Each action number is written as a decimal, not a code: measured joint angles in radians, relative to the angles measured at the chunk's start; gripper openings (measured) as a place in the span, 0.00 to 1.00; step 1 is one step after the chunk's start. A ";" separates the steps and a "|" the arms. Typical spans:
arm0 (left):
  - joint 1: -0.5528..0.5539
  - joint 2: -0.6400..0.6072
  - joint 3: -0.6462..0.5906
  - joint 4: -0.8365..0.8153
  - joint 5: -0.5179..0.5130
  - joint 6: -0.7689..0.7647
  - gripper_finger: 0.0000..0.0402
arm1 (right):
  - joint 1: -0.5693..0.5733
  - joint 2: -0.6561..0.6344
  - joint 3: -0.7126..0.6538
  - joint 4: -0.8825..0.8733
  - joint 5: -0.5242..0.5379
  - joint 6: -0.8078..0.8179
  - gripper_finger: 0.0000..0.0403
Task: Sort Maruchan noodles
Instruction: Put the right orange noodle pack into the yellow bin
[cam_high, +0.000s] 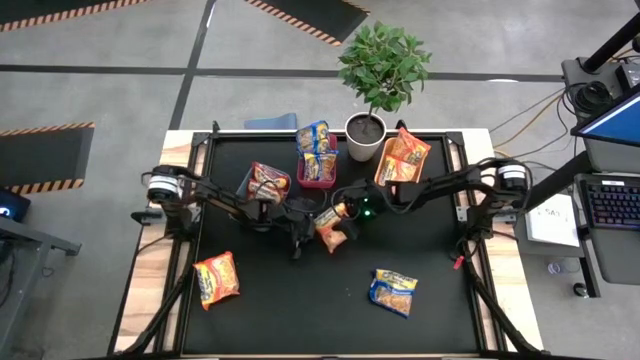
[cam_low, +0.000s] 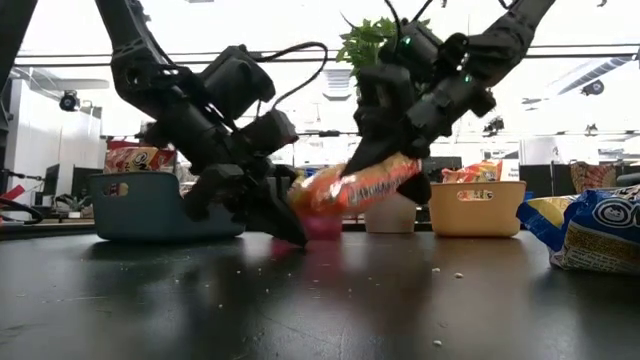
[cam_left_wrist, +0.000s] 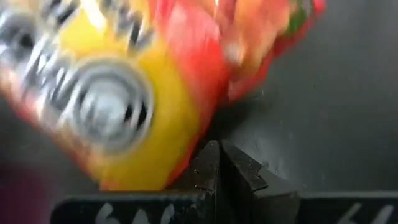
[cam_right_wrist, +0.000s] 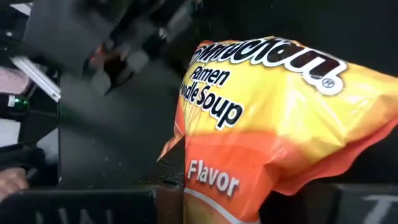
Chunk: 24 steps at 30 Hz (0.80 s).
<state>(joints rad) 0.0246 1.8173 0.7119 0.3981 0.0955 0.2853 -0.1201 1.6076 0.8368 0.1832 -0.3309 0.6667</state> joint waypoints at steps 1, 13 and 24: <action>0.000 -0.022 -0.012 -0.002 0.000 0.006 0.00 | 0.000 -0.021 0.000 -0.025 0.001 -0.006 0.21; 0.000 -0.351 -0.121 0.024 0.017 0.028 0.00 | -0.029 -0.375 0.121 -0.588 0.233 -0.206 0.21; -0.002 -0.504 -0.151 0.029 0.018 0.027 0.00 | -0.144 -0.408 0.383 -1.261 0.583 -0.535 0.20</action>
<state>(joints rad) 0.0231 1.3130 0.5606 0.4267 0.1139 0.3126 -0.2642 1.1995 1.2199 -1.0778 0.2521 0.1317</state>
